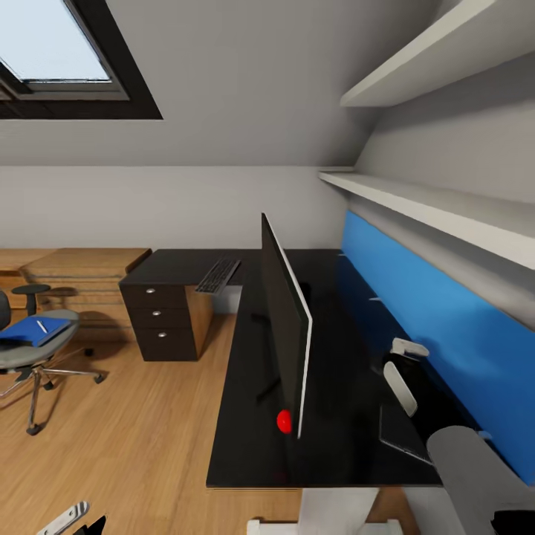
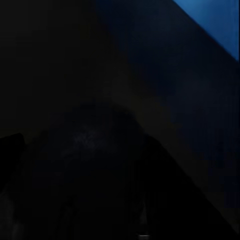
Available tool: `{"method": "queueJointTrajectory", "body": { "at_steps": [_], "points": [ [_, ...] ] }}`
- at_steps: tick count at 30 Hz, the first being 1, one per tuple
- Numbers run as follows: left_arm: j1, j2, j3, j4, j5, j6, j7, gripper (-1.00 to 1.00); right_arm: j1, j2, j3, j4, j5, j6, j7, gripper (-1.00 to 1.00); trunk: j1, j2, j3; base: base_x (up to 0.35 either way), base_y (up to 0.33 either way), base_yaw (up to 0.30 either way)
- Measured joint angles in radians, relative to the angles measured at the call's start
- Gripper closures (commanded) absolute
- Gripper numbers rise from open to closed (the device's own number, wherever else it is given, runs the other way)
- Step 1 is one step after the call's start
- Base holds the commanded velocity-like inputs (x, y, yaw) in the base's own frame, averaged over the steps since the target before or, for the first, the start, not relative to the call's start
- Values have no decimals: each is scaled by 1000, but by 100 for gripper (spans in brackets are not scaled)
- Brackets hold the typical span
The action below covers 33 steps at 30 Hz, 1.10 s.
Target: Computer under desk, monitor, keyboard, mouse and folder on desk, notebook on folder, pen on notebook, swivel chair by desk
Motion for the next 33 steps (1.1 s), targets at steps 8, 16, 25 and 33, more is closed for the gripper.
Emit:
{"method": "queueJointTrajectory", "body": {
  "at_steps": [8,16,25,33],
  "points": [
    [0,1,-2,0,2,2,1,-100,253,7,6,-365,0,74,-68,100,-31,56,25,-332,0,0],
    [0,0,-4,0,0,2,3,-100,535,67,10,-592,-1,65,-142,100,-62,112,50,-73,0,0],
    [0,-1,-10,12,-1,1,2,-100,700,94,201,-508,6,-148,-145,100,-85,154,69,-2,0,0],
    [0,-1,-14,31,-10,1,1,-100,709,96,368,-361,7,-296,-146,100,-85,154,69,0,0,0]
  ]
}}
